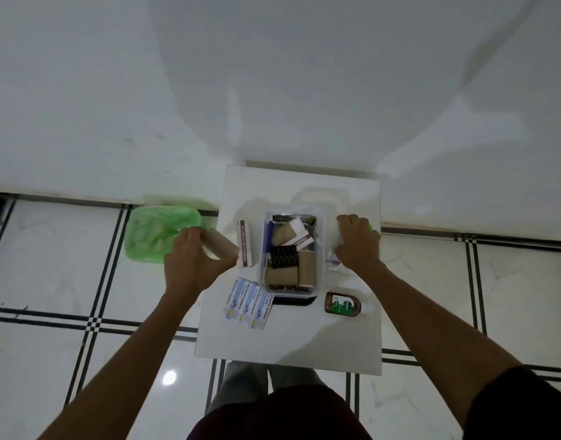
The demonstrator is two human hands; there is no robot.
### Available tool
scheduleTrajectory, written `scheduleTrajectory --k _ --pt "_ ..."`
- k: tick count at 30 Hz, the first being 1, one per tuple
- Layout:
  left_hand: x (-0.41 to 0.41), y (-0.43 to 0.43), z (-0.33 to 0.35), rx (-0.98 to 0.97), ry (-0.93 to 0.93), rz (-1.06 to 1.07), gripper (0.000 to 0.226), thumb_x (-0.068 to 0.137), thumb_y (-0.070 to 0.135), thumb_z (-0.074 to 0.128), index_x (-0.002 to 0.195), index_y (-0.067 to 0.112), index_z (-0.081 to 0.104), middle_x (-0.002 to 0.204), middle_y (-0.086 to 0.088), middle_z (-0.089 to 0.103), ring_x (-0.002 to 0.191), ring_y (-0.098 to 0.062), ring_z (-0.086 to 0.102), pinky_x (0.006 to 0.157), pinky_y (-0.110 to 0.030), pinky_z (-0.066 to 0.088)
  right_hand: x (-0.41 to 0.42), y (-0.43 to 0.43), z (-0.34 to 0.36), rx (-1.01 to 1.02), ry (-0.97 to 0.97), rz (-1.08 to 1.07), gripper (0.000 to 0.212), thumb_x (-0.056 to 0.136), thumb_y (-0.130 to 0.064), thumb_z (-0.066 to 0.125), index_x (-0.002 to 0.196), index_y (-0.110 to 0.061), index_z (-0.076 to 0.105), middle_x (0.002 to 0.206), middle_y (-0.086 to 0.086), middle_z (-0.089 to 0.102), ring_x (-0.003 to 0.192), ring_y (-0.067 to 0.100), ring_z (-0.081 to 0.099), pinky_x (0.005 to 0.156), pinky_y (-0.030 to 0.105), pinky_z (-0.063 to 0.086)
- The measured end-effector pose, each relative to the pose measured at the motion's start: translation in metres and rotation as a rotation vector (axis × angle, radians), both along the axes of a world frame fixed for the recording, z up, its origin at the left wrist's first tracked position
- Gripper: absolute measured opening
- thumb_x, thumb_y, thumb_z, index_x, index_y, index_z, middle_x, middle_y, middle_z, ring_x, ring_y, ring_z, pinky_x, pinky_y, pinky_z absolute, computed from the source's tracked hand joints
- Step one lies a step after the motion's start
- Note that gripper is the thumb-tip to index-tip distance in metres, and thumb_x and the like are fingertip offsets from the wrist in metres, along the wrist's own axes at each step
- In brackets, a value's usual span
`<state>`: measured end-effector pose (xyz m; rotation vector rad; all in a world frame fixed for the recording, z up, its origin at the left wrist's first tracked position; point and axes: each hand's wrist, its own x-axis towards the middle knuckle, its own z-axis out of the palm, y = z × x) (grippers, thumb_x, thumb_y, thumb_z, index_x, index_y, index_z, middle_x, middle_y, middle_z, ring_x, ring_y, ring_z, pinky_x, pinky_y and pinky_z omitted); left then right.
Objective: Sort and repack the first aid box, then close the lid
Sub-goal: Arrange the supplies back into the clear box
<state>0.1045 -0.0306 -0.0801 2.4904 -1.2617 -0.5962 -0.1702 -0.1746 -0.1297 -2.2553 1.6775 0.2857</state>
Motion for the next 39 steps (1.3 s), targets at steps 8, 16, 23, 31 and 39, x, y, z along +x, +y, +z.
scheduleTrajectory --k 8,16,23,31,39 --pt "-0.087 -0.005 0.042 -0.045 0.033 -0.056 0.079 0.055 0.075 0.065 0.112 0.022 0.048 0.112 0.006 0.054 0.104 -0.015 0.05 0.085 -0.04 0.041 0.006 -0.005 0.067 -0.313 -0.41 -0.133 0.061 0.06 -0.024 0.074 0.116 -0.017 0.052 0.11 0.008 0.06 0.096 0.03 0.05 0.068 0.038 0.047" --pt "-0.12 -0.028 0.002 0.113 -0.123 0.007 0.069 0.066 0.071 0.056 0.111 0.019 0.049 0.115 -0.003 0.051 0.103 -0.024 0.047 0.082 -0.044 0.035 0.053 0.001 0.089 0.037 -0.554 0.178 0.064 0.07 -0.031 0.077 0.124 -0.013 0.049 0.12 0.009 0.056 0.106 0.024 0.045 0.084 0.04 0.045" --pt "-0.124 -0.051 -0.017 0.072 -0.124 0.153 0.052 0.07 0.059 0.055 0.1 0.015 0.057 0.135 -0.004 0.042 0.118 -0.028 0.041 0.092 -0.055 0.032 0.069 0.0 0.059 0.097 -0.445 0.249 0.061 0.079 -0.029 0.07 0.13 -0.007 0.045 0.133 0.013 0.049 0.123 0.027 0.04 0.097 0.043 0.043" --pt "-0.114 -0.049 -0.021 0.122 -0.044 0.087 0.041 0.079 0.045 0.058 0.114 0.023 0.06 0.141 0.001 0.043 0.127 -0.024 0.037 0.099 -0.06 0.026 0.058 0.014 0.041 -0.039 -0.402 0.261 0.05 0.086 -0.023 0.062 0.127 0.002 0.049 0.13 0.023 0.047 0.122 0.034 0.041 0.091 0.045 0.051" --pt "-0.1 -0.039 -0.021 0.135 -0.191 -0.149 0.06 0.073 0.059 0.063 0.12 0.022 0.056 0.139 -0.002 0.045 0.132 -0.026 0.037 0.102 -0.076 0.012 0.068 0.029 0.04 -0.123 -0.355 0.254 0.041 0.083 -0.022 0.054 0.114 0.005 0.058 0.11 0.023 0.06 0.104 0.039 0.053 0.07 0.044 0.057"
